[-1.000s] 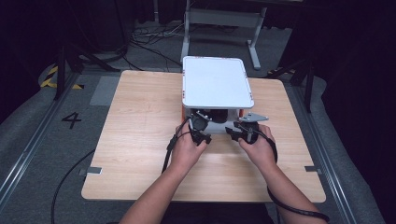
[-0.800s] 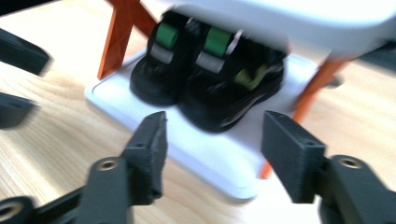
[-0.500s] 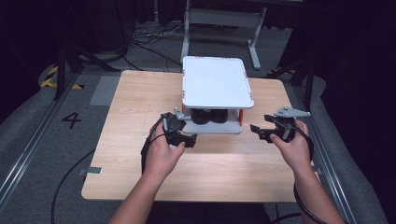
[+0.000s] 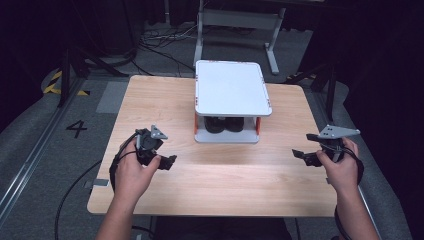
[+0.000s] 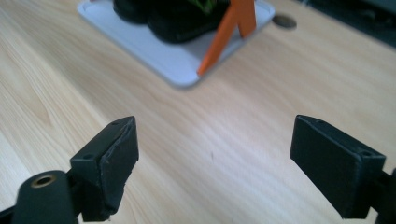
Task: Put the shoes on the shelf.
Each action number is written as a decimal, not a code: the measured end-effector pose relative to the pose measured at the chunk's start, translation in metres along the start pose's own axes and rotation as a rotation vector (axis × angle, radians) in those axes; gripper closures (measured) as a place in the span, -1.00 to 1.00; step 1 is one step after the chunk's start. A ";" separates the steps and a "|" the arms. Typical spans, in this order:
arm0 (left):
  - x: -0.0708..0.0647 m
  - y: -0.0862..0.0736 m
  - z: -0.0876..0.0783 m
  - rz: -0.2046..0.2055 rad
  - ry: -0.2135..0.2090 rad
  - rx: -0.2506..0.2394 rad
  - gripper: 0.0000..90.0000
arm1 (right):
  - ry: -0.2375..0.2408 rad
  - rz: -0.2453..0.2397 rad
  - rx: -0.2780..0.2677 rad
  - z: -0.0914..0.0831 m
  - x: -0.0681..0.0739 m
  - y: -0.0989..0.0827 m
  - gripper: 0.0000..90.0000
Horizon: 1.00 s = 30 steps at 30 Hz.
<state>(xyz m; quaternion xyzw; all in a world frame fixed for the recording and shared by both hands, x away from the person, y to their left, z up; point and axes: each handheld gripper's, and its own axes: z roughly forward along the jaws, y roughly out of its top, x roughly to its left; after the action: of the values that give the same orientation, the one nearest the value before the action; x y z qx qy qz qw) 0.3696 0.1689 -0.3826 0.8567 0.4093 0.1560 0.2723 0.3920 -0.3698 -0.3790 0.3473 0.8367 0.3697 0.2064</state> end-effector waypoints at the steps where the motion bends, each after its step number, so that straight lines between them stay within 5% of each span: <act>1: 0.003 -0.003 0.000 -0.015 0.005 -0.007 -0.62 | 0.001 0.012 0.023 0.002 -0.004 -0.006 -0.66; 2: 0.003 -0.003 0.000 -0.015 0.005 -0.007 -0.62 | -0.002 0.018 0.035 0.003 -0.007 -0.010 -0.65; 5: 0.026 -0.024 0.001 -0.101 0.033 0.010 -0.63 | -0.005 0.018 0.088 0.010 -0.016 -0.025 -0.66; 9: 0.035 -0.038 0.008 -0.087 0.055 0.071 -0.63 | 0.026 -0.014 0.145 0.021 -0.026 -0.039 -0.66; 12: 0.044 -0.049 0.022 -0.120 -0.018 0.059 -0.62 | 0.059 -0.054 0.124 0.030 -0.036 -0.051 -0.66; 14: 0.046 -0.051 0.025 -0.125 -0.023 0.051 -0.62 | 0.062 -0.062 0.133 0.034 -0.040 -0.057 -0.66; 22: 0.053 -0.061 0.047 -0.167 0.032 0.020 -0.63 | 0.043 0.108 0.085 0.057 -0.046 -0.081 -0.66; 27: 0.056 -0.069 0.062 -0.223 0.050 -0.017 -0.63 | 0.025 0.123 0.084 0.064 -0.046 -0.083 -0.66; 30: 0.056 -0.071 0.066 -0.190 0.087 -0.039 -0.63 | 0.013 0.125 0.084 0.069 -0.045 -0.084 -0.66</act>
<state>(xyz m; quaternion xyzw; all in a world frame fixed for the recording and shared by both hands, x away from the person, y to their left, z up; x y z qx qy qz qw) 0.3929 0.2272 -0.4754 0.8010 0.4970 0.1745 0.2844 0.4276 -0.4109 -0.4832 0.4049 0.8294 0.3488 0.1627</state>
